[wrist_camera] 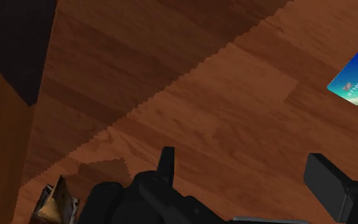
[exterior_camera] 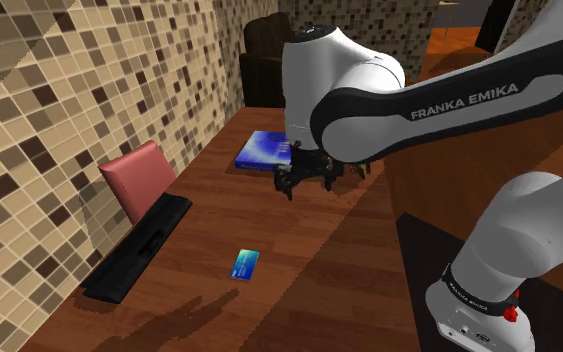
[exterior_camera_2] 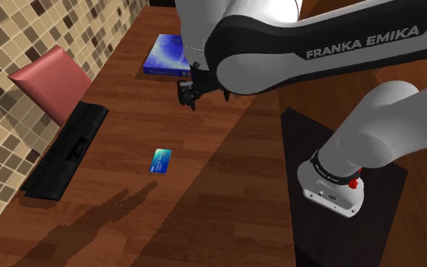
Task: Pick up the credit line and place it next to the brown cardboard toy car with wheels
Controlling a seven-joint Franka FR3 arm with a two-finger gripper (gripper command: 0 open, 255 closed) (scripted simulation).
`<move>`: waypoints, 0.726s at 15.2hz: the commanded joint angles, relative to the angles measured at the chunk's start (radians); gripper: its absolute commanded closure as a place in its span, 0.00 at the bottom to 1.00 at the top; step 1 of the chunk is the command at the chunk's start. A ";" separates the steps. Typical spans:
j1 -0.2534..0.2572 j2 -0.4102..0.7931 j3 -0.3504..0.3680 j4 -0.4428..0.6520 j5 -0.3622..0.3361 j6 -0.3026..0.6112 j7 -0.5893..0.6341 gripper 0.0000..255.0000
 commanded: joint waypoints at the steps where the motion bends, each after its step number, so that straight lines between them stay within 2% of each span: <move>1: -0.025 0.065 0.066 0.013 0.002 0.050 0.106 0.00; 4: -0.083 0.183 0.168 0.057 -0.030 0.114 0.267 0.00; 7: -0.155 0.325 0.275 0.117 -0.109 0.171 0.452 0.00; 9: -0.205 0.440 0.346 0.166 -0.202 0.198 0.597 0.00; 11: -0.236 0.577 0.396 0.224 -0.335 0.209 0.765 0.00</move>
